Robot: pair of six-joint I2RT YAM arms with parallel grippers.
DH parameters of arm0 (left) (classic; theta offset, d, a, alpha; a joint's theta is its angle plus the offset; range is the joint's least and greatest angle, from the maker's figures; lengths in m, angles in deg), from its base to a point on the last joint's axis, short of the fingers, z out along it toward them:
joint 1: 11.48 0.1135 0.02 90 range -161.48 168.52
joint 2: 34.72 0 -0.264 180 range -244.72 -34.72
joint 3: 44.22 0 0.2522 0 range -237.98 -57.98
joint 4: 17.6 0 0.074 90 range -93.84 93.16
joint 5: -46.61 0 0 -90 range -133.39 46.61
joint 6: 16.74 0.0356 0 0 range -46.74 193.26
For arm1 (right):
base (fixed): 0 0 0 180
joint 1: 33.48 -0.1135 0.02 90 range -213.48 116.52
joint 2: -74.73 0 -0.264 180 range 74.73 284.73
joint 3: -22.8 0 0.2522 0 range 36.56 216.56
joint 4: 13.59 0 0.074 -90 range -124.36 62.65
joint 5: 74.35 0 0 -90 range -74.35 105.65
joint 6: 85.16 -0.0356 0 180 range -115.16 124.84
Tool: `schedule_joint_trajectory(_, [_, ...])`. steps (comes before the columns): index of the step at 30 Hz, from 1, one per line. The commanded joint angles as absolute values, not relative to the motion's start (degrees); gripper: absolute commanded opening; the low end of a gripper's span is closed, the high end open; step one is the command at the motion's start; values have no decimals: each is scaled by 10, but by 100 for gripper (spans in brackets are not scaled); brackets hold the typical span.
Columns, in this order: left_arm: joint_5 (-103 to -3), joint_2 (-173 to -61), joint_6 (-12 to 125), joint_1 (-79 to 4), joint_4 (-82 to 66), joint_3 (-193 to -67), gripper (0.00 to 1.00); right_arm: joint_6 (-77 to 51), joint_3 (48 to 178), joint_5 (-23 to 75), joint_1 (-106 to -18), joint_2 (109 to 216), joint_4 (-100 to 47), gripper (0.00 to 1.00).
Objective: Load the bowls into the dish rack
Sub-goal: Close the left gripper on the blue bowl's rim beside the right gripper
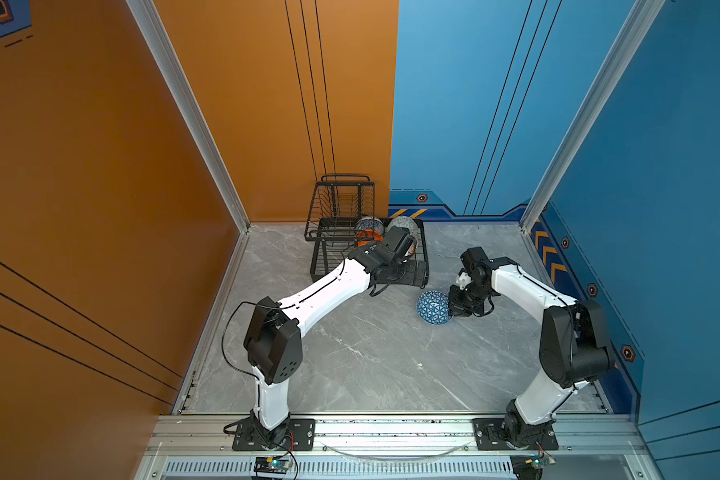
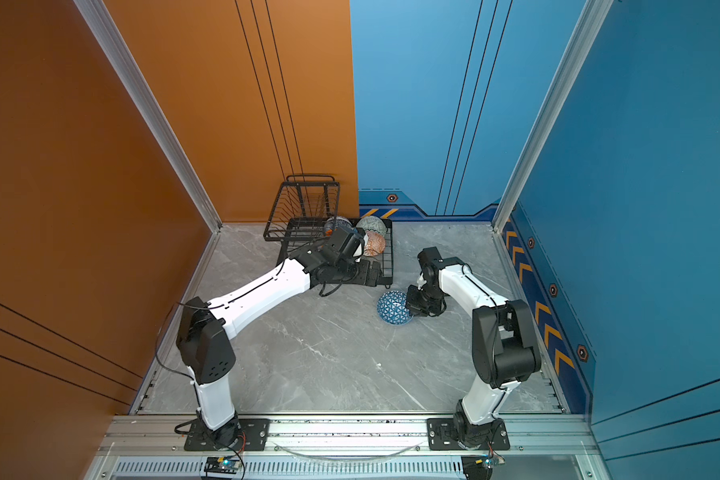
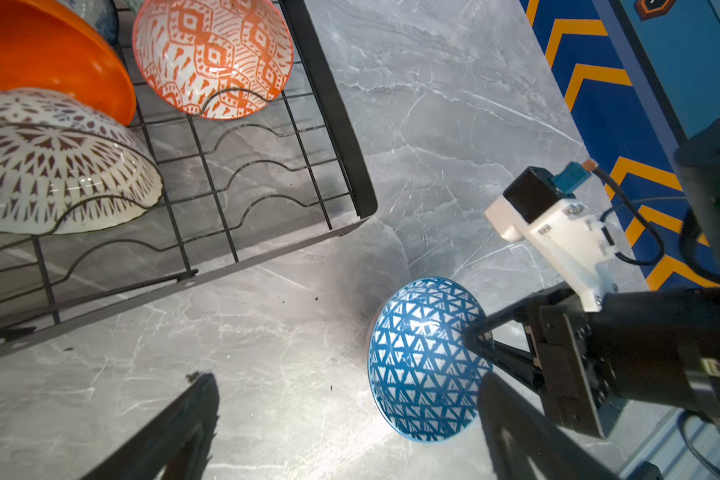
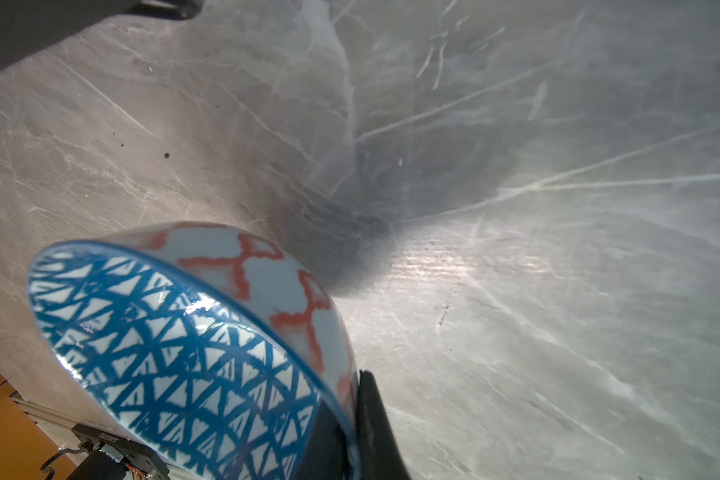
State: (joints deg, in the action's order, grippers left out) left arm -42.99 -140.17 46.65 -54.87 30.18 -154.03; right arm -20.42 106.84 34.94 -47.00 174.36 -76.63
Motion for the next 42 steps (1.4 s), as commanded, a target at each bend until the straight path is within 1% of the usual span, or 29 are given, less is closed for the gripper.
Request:
schedule_joint_trajectory(1, [-412,-1367,463,-560,304,-1510,98,-193,1103,337,-484,1773,-752,0])
schedule_joint_trajectory(5, [-420,-1345,438,-561,304,-1465,98,-195,1121,323,-488,1803,-751,0])
schedule_joint_trajectory(10, [-421,-1333,406,-564,304,-1426,98,-197,1129,309,-494,1815,-751,0])
schedule_joint_trajectory(12, [-423,-1332,387,-565,304,-1417,98,-196,1131,306,-498,1813,-752,6])
schedule_joint_trajectory(14, [-420,-1337,369,-569,304,-1413,98,-197,1133,306,-502,1812,-752,8])
schedule_joint_trajectory(17, [-420,-1350,339,-574,304,-1413,98,-199,1133,307,-504,1808,-752,18])
schedule_joint_trajectory(20, [-431,-1373,313,-578,303,-1420,98,-197,1138,309,-504,1807,-755,22])
schedule_joint_trajectory(22, [-438,-1388,298,-580,304,-1426,100,-194,1141,309,-503,1805,-758,31])
schedule_joint_trajectory(23, [-438,-1394,289,-581,304,-1429,99,-193,1143,309,-502,1804,-759,34])
schedule_joint_trajectory(32, [-448,-1438,260,-584,303,-1451,88,-191,1149,314,-472,1762,-769,58])
schedule_joint_trajectory(34, [-446,-1447,256,-583,304,-1453,82,-197,1150,316,-466,1751,-771,65])
schedule_joint_trajectory(36, [-446,-1460,251,-582,302,-1460,78,-204,1152,318,-462,1742,-770,75])
schedule_joint_trajectory(38, [-449,-1480,253,-582,298,-1473,74,-212,1157,322,-459,1733,-772,87])
schedule_joint_trajectory(39, [-451,-1490,253,-583,297,-1480,73,-215,1161,322,-457,1730,-773,92])
schedule_joint_trajectory(40, [-453,-1501,252,-583,297,-1489,71,-218,1165,323,-456,1726,-775,98])
schedule_joint_trajectory(42, [-457,-1518,250,-583,295,-1503,68,-220,1176,326,-452,1723,-782,100])
